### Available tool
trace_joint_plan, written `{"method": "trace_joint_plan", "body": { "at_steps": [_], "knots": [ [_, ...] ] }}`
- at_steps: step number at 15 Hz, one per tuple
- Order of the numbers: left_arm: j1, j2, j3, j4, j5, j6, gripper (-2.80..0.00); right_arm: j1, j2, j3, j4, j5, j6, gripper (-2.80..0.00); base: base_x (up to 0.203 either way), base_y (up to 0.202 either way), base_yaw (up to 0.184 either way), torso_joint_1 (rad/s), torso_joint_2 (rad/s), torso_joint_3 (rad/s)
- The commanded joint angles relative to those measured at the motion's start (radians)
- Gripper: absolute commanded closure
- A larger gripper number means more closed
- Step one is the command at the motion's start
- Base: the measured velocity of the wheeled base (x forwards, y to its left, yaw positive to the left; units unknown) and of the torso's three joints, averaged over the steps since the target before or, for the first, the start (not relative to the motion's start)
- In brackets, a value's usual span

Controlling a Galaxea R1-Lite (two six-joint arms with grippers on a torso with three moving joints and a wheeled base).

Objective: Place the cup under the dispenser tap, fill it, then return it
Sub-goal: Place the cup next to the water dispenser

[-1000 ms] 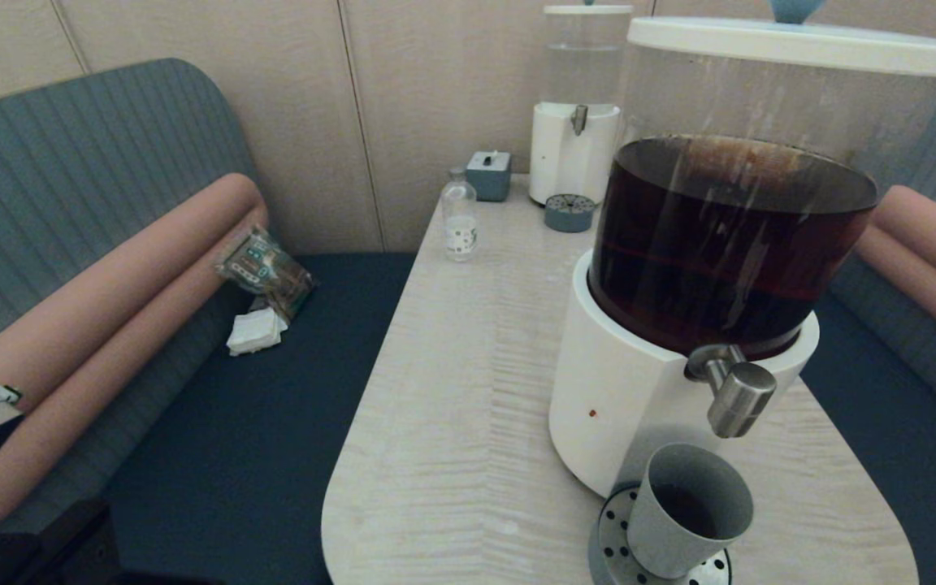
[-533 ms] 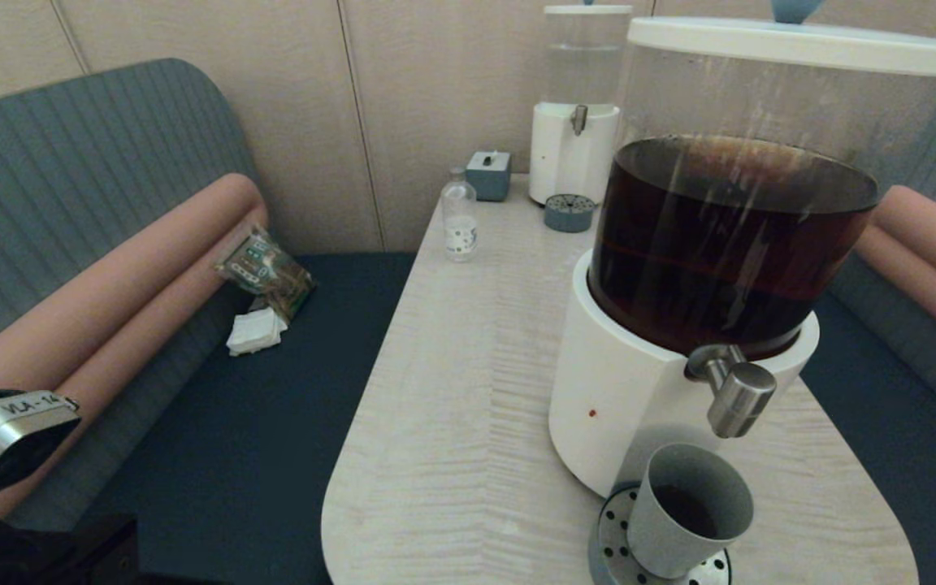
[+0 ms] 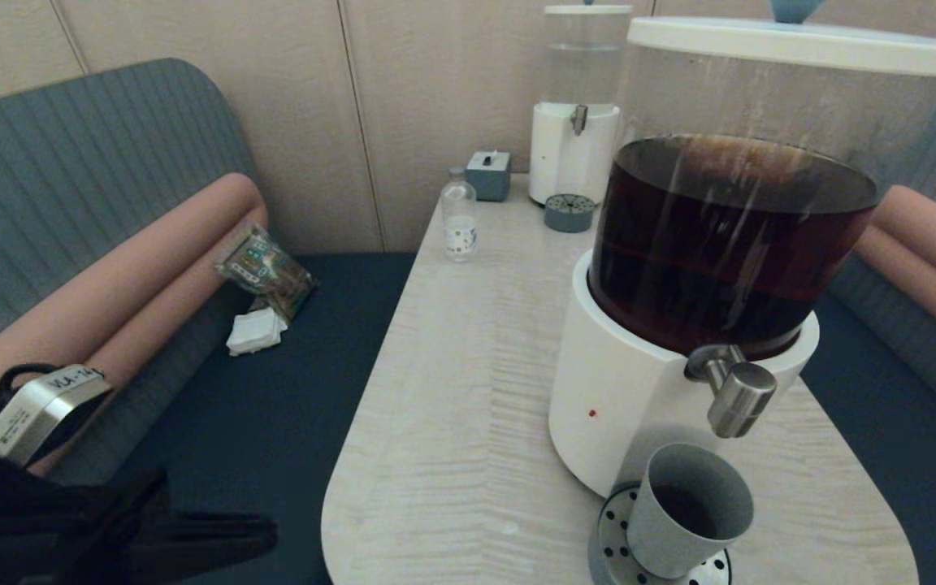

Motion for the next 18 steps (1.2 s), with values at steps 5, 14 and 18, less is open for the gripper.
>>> {"method": "trace_joint_plan", "body": {
  "at_steps": [5, 14, 18],
  "knots": [
    [-0.006, 0.172, 0.087, -0.556, 0.065, 0.019, 0.00, 0.000, -0.003, 0.009, 0.001, 0.001, -0.001, 0.00, 0.000, 0.000, 0.000, 0.000, 0.00, 0.000],
    [-0.129, 0.339, 0.152, -0.564, 0.067, 0.271, 0.00, 0.000, -0.003, 0.009, 0.001, 0.001, -0.001, 0.00, 0.000, 0.000, 0.000, 0.000, 0.00, 0.000],
    [-0.168, 0.364, 0.137, -0.561, 0.072, 0.271, 0.00, 0.000, -0.003, 0.009, -0.001, 0.001, -0.001, 0.00, 0.000, 0.000, 0.000, 0.000, 0.00, 0.000]
  ]
}}
